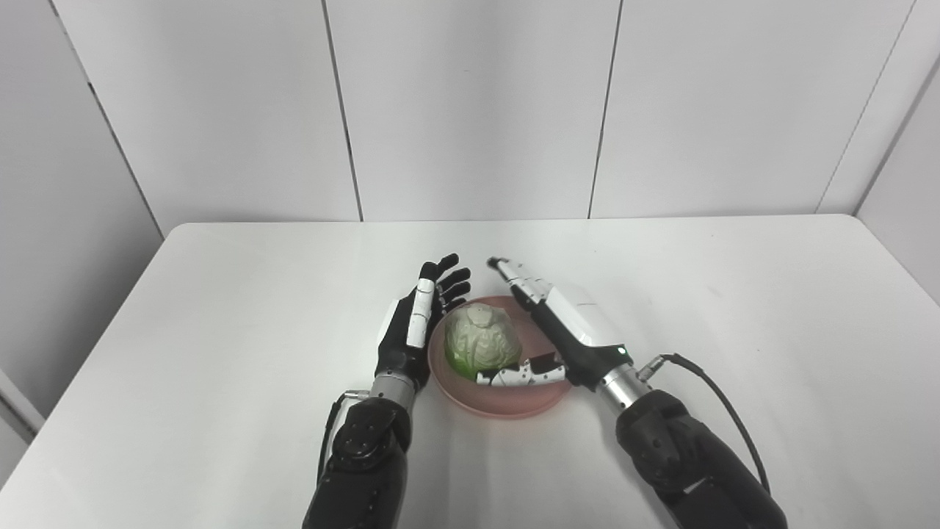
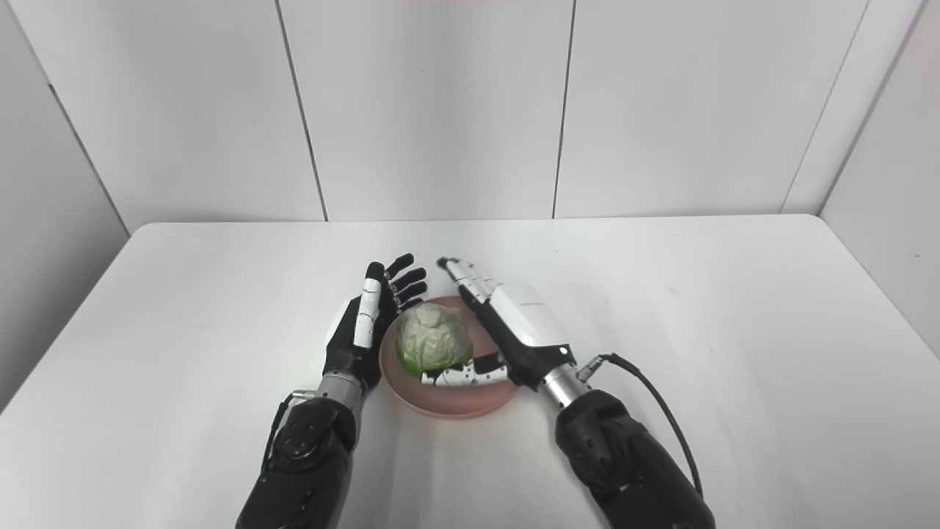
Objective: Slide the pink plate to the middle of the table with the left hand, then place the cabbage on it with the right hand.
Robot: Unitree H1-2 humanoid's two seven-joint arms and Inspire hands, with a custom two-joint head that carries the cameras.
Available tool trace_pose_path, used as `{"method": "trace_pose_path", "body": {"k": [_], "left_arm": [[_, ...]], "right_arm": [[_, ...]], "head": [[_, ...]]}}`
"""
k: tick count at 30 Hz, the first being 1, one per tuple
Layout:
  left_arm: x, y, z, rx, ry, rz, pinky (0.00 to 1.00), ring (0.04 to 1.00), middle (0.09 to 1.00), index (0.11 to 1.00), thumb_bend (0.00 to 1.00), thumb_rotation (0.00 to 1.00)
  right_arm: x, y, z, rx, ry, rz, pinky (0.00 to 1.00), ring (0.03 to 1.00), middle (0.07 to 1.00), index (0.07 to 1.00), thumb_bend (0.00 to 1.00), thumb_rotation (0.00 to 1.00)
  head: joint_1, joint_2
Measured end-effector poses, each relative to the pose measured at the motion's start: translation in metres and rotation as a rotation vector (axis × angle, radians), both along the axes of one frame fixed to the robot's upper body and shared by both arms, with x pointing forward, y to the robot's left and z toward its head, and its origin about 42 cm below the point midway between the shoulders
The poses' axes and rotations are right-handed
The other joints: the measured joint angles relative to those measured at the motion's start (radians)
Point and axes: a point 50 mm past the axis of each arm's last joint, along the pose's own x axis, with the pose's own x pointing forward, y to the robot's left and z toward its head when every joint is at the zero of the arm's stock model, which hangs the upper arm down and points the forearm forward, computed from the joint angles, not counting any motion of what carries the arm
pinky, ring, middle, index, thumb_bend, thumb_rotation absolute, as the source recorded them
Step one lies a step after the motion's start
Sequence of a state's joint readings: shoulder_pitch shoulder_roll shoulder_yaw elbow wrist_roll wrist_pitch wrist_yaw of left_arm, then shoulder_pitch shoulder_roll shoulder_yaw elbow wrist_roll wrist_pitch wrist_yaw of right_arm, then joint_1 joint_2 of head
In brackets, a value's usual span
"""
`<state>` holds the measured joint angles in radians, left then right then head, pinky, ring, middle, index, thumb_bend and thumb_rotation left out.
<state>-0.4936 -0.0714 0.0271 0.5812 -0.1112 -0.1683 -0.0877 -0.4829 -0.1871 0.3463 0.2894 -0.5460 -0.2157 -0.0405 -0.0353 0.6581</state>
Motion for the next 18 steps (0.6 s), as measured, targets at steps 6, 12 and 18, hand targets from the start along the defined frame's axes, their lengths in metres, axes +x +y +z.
{"method": "trace_pose_path", "body": {"k": [6, 12, 18], "left_arm": [[-0.003, 0.009, 0.001, -0.002, 0.002, 0.005, 0.97, 0.875, 0.859, 0.861, 0.81, 1.0], [-0.01, 0.022, 0.0, 0.001, -0.002, 0.023, 1.0, 0.994, 0.97, 0.967, 0.84, 1.0], [-0.013, 0.033, 0.001, 0.032, -0.018, 0.027, 1.0, 1.0, 1.0, 1.0, 0.85, 1.0]], "right_arm": [[-0.006, -0.017, -0.008, 0.242, 0.088, -0.021, 0.94, 1.0, 1.0, 1.0, 0.82, 0.76], [-0.017, -0.026, -0.018, 0.545, 0.16, -0.103, 1.0, 1.0, 1.0, 1.0, 0.77, 0.85], [-0.015, -0.032, -0.02, 0.771, 0.216, -0.131, 1.0, 1.0, 1.0, 1.0, 0.71, 0.89]], "head": [[-0.008, -0.003], [-0.017, -0.005], [-0.02, -0.003]]}}
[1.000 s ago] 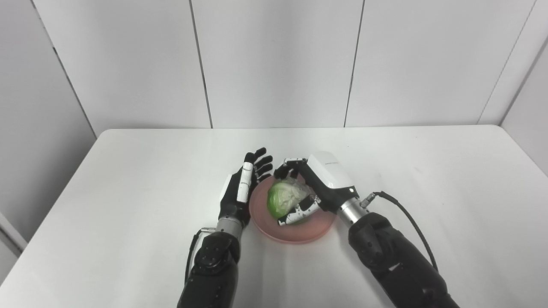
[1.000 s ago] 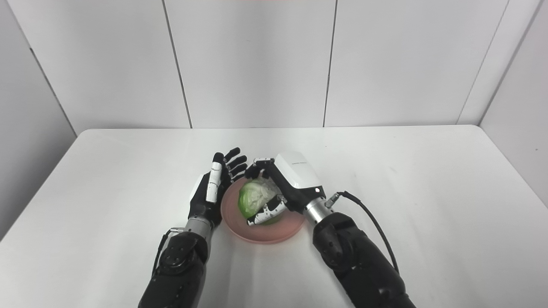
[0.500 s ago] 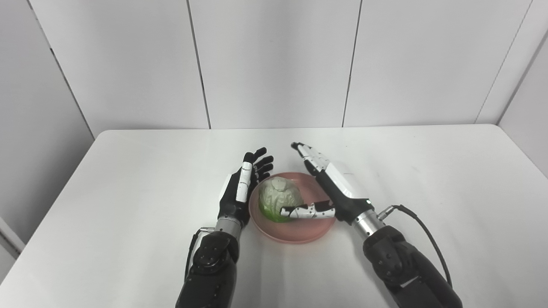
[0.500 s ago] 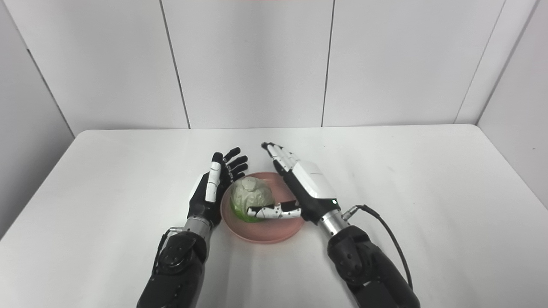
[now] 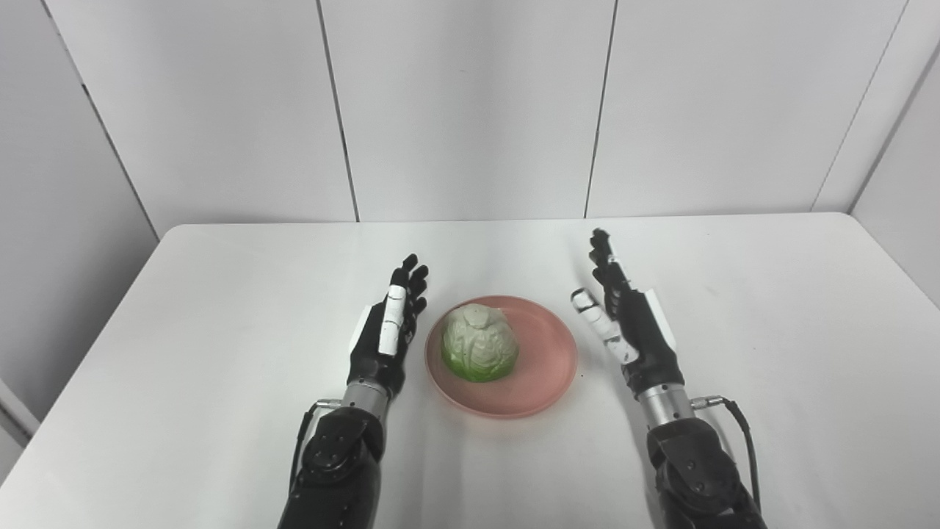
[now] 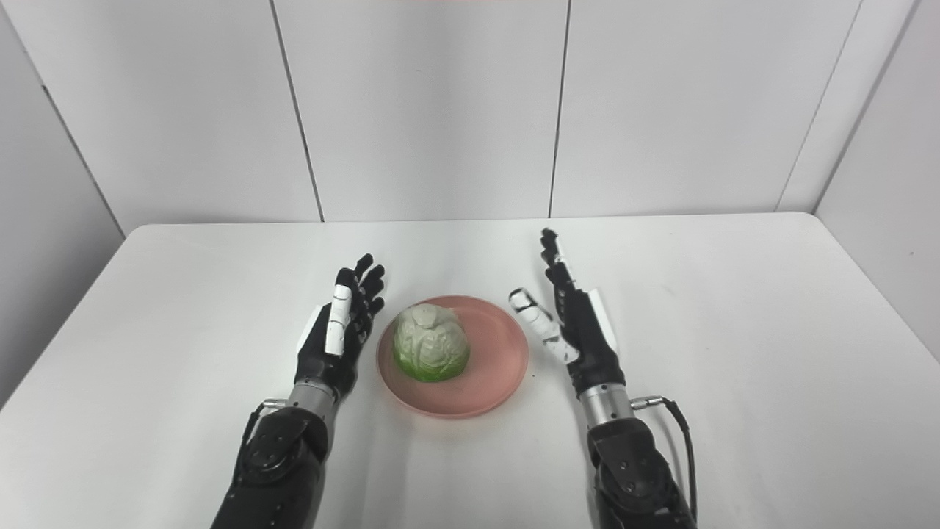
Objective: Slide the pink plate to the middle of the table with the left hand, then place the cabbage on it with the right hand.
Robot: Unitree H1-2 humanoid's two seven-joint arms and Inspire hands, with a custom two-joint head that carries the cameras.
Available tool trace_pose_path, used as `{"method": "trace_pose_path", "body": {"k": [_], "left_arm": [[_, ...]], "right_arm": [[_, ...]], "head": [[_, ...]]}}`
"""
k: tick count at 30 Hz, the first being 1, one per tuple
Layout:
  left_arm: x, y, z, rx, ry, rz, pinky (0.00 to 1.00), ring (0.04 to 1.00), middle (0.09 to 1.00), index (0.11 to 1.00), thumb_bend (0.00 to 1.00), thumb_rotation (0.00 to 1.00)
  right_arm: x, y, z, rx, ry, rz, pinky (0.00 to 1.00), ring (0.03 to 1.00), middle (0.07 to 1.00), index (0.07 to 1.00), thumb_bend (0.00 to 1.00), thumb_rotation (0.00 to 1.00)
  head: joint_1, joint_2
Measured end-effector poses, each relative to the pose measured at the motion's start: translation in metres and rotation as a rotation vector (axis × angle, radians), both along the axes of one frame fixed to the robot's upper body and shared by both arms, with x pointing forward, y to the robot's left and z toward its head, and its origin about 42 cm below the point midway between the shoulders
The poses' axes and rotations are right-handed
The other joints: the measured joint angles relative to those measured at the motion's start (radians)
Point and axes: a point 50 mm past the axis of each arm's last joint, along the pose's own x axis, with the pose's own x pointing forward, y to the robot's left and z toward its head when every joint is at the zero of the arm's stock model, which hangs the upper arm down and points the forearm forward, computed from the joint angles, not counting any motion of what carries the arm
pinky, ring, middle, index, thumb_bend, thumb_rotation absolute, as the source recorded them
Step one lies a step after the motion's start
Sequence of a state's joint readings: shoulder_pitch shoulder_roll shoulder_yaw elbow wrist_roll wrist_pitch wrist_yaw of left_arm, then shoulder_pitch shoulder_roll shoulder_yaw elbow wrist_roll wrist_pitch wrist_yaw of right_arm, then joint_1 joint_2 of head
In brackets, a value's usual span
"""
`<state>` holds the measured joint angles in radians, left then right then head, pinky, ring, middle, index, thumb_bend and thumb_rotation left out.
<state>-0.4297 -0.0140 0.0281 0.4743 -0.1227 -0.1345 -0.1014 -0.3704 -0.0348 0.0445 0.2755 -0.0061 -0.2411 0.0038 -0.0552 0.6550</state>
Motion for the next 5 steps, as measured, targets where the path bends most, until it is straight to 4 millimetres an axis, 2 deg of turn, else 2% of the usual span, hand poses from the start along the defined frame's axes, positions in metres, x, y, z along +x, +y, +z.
{"method": "trace_pose_path", "body": {"k": [5], "left_arm": [[-0.0014, 0.0027, -0.0006, 0.006, -0.002, 0.011, 1.0, 1.0, 1.0, 1.0, 0.84, 1.0]], "right_arm": [[0.0007, -0.002, -0.009, 0.012, 0.044, -0.019, 1.0, 1.0, 1.0, 1.0, 0.75, 0.93]], "head": [[0.0, -0.002]]}}
